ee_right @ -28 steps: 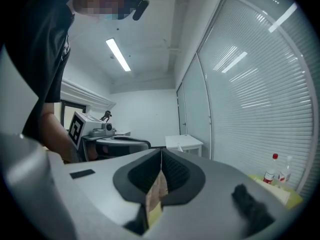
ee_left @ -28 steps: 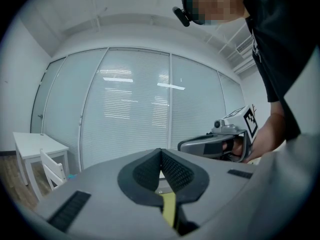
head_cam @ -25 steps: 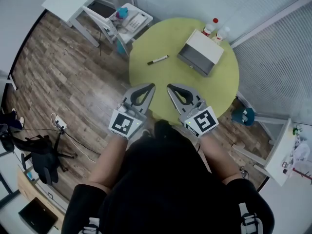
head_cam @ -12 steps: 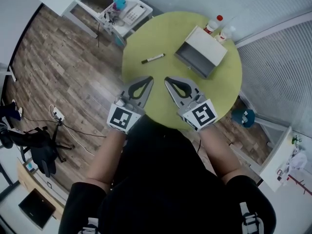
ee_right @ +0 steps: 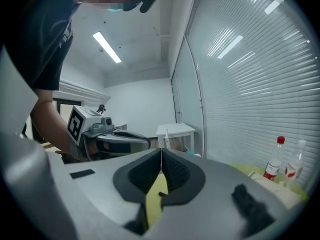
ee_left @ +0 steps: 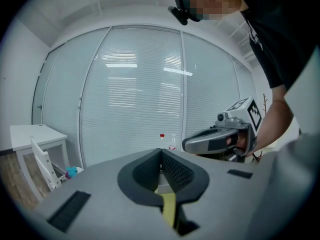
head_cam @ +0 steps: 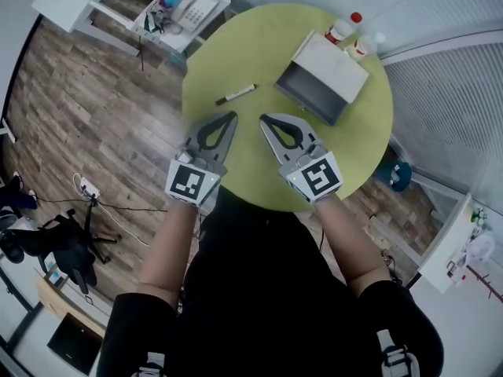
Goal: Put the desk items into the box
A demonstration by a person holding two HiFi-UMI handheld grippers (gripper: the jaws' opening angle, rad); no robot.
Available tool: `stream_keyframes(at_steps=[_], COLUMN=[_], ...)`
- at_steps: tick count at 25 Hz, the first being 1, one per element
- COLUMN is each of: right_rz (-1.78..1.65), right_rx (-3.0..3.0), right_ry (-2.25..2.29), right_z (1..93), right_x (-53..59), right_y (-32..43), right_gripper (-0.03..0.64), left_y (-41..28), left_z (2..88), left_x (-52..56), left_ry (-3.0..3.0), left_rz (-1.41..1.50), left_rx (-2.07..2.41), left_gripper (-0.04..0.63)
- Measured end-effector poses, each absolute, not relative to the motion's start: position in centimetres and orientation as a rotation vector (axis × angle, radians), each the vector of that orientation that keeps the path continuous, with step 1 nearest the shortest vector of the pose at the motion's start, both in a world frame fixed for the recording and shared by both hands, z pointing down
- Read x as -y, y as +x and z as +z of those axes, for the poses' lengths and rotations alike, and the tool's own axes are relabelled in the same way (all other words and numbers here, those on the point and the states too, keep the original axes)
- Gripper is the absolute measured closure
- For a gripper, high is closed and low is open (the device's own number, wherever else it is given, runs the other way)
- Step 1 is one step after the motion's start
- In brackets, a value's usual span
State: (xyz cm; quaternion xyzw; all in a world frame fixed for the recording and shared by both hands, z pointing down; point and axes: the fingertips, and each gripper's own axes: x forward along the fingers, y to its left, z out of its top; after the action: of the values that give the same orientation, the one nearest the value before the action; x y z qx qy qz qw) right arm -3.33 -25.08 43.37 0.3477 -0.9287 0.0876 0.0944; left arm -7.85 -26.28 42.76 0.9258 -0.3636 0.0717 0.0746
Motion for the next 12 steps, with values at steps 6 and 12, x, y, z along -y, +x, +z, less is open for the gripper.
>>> stream_keyframes(at_steps=[6,12], right_rz=[0.297,0.349], right_rx=[2.704,2.652], right_ry=[1.058,1.104], right_z=[46.9,51.7], right_x=[27.7,28.7], right_y=[-3.9,-4.0], right_gripper=[0.6,0.598], left_y=[-8.1,-8.1], left_z=[47.1,53.4], left_x=[29.5,30.9], left_ry=[2.797,2.741], left_rz=[0.382,0.617], left_rx=[1.086,0.98], left_gripper=[0.583,0.578])
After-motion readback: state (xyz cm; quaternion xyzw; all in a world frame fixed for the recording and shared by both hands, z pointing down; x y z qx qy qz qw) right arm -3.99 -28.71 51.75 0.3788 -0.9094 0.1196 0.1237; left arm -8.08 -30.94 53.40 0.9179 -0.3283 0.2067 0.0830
